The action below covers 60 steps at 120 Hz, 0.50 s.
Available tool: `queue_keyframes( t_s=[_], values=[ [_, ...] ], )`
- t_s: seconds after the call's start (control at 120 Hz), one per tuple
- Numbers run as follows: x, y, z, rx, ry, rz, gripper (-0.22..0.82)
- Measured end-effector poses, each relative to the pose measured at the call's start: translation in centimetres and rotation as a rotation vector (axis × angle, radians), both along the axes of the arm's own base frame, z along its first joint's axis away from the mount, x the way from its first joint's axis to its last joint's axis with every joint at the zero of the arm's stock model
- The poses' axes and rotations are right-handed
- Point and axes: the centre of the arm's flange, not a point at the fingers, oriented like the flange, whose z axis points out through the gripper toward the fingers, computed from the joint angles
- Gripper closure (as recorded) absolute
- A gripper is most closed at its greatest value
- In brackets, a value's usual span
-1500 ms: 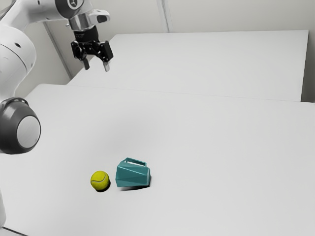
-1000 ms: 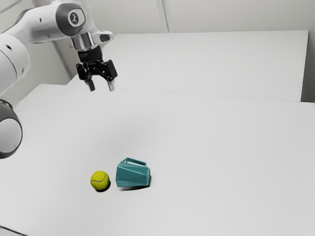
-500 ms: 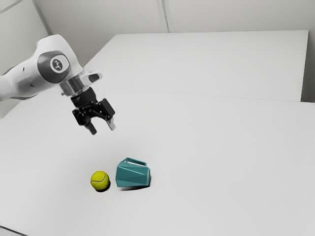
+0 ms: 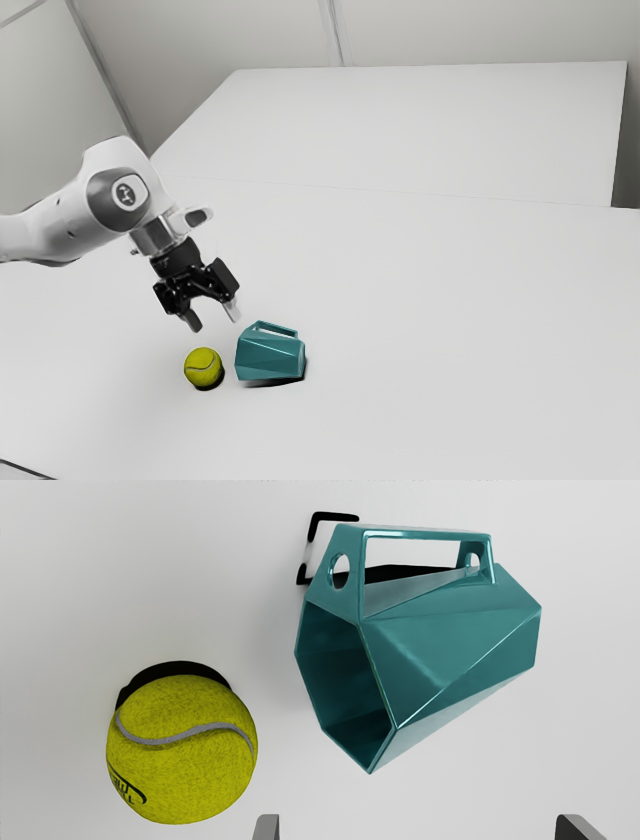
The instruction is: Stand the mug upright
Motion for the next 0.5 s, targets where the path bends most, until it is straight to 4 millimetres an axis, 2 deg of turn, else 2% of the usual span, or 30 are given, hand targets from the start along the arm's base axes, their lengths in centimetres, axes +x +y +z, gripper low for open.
queue_keyframes(
  t_s=[0.5],
  values=[
    [-0.7,-0.9,-3.2,-0.036,-0.093,0.006,0.00]
  ],
)
